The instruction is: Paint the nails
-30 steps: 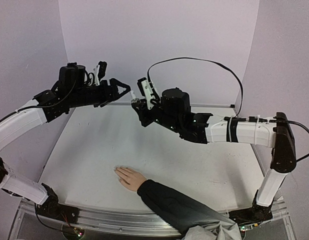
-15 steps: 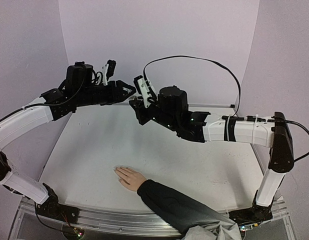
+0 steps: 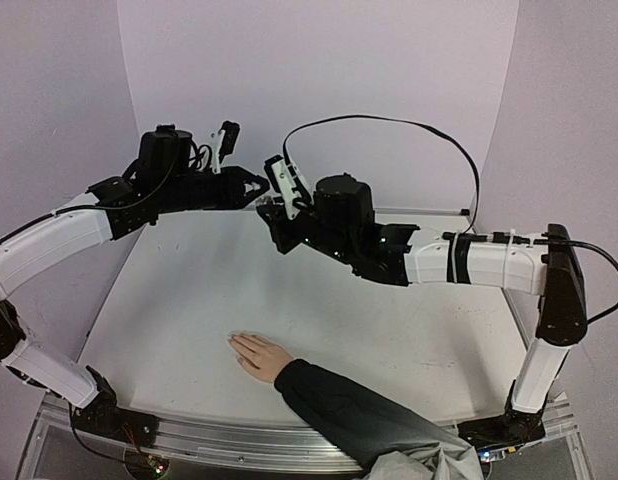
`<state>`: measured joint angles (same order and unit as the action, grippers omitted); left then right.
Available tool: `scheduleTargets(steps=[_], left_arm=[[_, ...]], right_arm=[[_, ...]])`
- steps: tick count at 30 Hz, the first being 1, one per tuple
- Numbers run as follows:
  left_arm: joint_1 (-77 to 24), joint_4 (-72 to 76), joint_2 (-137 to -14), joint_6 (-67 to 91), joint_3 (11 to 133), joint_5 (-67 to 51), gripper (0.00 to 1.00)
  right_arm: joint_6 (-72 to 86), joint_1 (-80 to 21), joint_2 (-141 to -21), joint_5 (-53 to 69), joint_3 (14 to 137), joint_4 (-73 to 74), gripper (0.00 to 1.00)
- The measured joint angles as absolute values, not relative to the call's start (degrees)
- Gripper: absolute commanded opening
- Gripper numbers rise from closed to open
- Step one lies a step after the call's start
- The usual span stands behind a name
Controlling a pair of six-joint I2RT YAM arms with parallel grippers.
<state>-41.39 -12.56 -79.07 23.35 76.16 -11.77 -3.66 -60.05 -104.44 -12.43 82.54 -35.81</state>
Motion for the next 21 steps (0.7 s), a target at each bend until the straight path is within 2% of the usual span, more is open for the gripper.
scheduleTargets(steps=[3, 5, 7, 11, 14, 17, 19, 21], left_arm=[[-40.73, -12.56, -79.05, 20.97, 76.12, -14.76, 0.0], [-40.14, -12.36, -78.81, 18.76, 76.01, -18.52, 0.0], [-39.59, -11.49, -78.46, 15.77, 75.85, -24.53, 0.0], [-38.92, -7.14, -78.28, 9.37, 75.92, -42.24, 0.0], [-39.13, -4.95, -78.32, 5.63, 76.62, -55.72, 0.02], [-39.97, -4.43, -78.52, 3.03, 77.12, -61.82, 0.21], [-40.53, -4.56, -78.56, 2.59, 77.14, -62.26, 0.41], [-40.84, -5.5, -78.54, 2.48, 77.1, -59.68, 0.66]], right_arm=[[-3.66, -59.4, -103.81, -9.41, 82.37, -35.11, 0.0], [-3.18, -57.84, -102.26, -3.09, 81.41, -34.15, 0.0], [-1.96, -55.35, -100.18, 6.94, 80.09, -33.69, 0.0], [3.22, -49.74, -95.94, 34.74, 78.06, -33.8, 0.0], [8.36, -49.21, -94.37, 46.87, 76.73, -36.38, 0.0], [12.14, -49.71, -93.36, 52.25, 74.96, -39.79, 0.0], [13.28, -49.82, -92.58, 52.9, 73.38, -41.32, 0.0], [13.06, -49.8, -92.01, 51.9, 72.6, -42.61, 0.0]])
